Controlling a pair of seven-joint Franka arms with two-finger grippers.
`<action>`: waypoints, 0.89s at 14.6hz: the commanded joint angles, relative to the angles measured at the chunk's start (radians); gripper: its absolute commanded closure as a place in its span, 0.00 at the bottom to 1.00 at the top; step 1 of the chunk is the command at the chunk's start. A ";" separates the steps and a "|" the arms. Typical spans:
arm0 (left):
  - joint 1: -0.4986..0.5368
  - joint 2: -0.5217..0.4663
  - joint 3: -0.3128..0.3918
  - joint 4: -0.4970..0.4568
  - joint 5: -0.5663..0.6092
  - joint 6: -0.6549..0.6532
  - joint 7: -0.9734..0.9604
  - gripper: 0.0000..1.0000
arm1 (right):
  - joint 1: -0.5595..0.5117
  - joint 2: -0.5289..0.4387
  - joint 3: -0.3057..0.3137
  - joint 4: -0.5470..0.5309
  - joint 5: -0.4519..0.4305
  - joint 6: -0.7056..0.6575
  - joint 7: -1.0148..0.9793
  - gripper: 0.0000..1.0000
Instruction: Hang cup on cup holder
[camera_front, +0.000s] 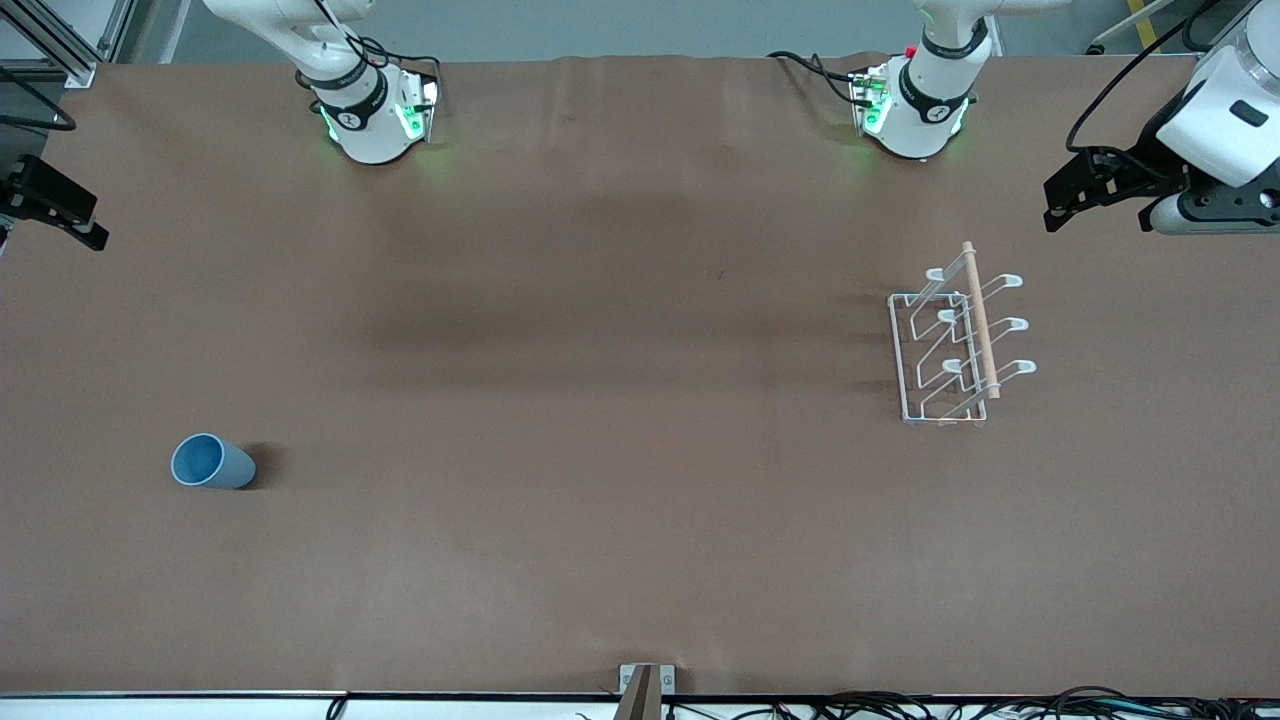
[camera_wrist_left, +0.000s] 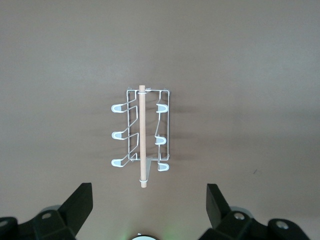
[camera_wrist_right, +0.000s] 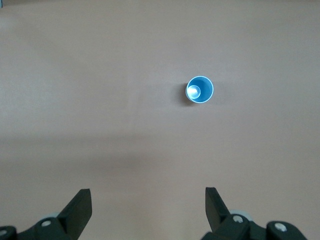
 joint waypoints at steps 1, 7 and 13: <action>0.004 0.004 -0.001 0.019 -0.016 -0.007 0.020 0.00 | -0.013 0.005 0.009 0.008 -0.001 -0.002 0.011 0.00; 0.012 0.004 0.002 0.032 -0.014 -0.007 0.020 0.00 | -0.027 0.005 0.009 -0.006 -0.001 0.011 0.008 0.00; 0.012 0.004 0.002 0.033 -0.016 -0.007 0.020 0.00 | -0.105 0.008 0.008 -0.061 0.016 0.041 -0.009 0.01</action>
